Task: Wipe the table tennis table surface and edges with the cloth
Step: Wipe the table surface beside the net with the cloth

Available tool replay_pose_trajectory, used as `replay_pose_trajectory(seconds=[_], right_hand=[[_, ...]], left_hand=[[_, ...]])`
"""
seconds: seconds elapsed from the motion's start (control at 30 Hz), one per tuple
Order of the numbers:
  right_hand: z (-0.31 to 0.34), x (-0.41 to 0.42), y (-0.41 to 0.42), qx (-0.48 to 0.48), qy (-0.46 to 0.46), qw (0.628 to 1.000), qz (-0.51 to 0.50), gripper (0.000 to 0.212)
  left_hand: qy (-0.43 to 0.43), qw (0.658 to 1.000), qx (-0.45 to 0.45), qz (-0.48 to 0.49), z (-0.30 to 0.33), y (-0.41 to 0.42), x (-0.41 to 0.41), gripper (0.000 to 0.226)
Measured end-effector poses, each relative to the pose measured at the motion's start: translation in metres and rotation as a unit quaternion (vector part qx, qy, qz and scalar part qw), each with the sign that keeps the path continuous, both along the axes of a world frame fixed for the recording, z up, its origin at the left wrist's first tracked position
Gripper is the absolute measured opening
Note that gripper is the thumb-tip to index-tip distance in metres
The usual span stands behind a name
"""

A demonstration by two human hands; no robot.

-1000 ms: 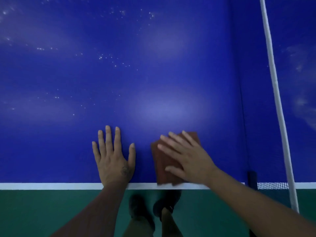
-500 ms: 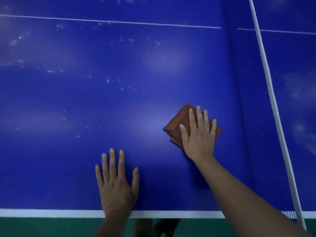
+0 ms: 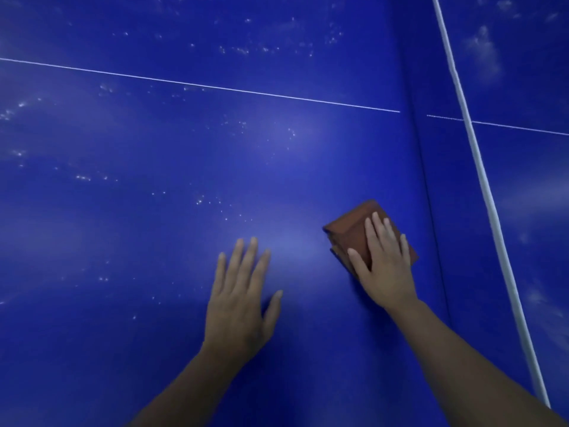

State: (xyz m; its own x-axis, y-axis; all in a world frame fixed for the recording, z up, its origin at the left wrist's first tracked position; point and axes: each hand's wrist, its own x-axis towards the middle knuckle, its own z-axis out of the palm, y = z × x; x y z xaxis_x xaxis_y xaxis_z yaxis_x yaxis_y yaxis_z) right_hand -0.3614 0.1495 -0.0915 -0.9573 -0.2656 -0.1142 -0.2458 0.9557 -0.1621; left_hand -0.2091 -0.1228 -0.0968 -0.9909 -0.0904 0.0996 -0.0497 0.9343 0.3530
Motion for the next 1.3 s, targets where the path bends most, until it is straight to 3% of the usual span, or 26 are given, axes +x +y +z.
replay_pose_trajectory(seconds=[0.1, 0.33, 0.6, 0.8, 1.0, 1.13, 1.3], right_hand=[[0.004, -0.033, -0.013, 0.034, -0.008, 0.997, -0.069, 0.077], [0.003, -0.123, -0.028, 0.028, 0.000, 0.994, -0.102, 0.085], [-0.012, -0.198, -0.052, 0.022, 0.025, 0.981, -0.192, 0.086], [-0.018, -0.243, -0.142, 0.021, 0.053, 0.989, -0.137, 0.084], [-0.018, -0.239, -0.239, 0.002, 0.054, 0.998, 0.027, 0.084], [-0.019, -0.243, -0.219, -0.011, 0.054, 0.995, 0.081, 0.082], [-0.019, -0.253, -0.121, -0.011, 0.078, 0.996, -0.034, 0.076]], left_hand=[[-0.012, 0.998, -0.036, -0.059, -0.011, 0.005, -0.039, 0.073], [-0.050, 0.997, -0.061, 0.000, -0.032, 0.012, -0.056, 0.092], [-0.056, 0.996, -0.067, 0.003, -0.034, 0.016, -0.060, 0.094], [-0.049, 0.996, -0.076, 0.012, -0.031, 0.017, -0.063, 0.096], [-0.052, 0.995, -0.081, 0.013, -0.029, 0.015, -0.065, 0.096], [-0.059, 0.996, -0.070, 0.015, -0.026, 0.016, -0.065, 0.092], [-0.050, 0.997, -0.051, 0.016, -0.024, 0.017, -0.061, 0.090]])
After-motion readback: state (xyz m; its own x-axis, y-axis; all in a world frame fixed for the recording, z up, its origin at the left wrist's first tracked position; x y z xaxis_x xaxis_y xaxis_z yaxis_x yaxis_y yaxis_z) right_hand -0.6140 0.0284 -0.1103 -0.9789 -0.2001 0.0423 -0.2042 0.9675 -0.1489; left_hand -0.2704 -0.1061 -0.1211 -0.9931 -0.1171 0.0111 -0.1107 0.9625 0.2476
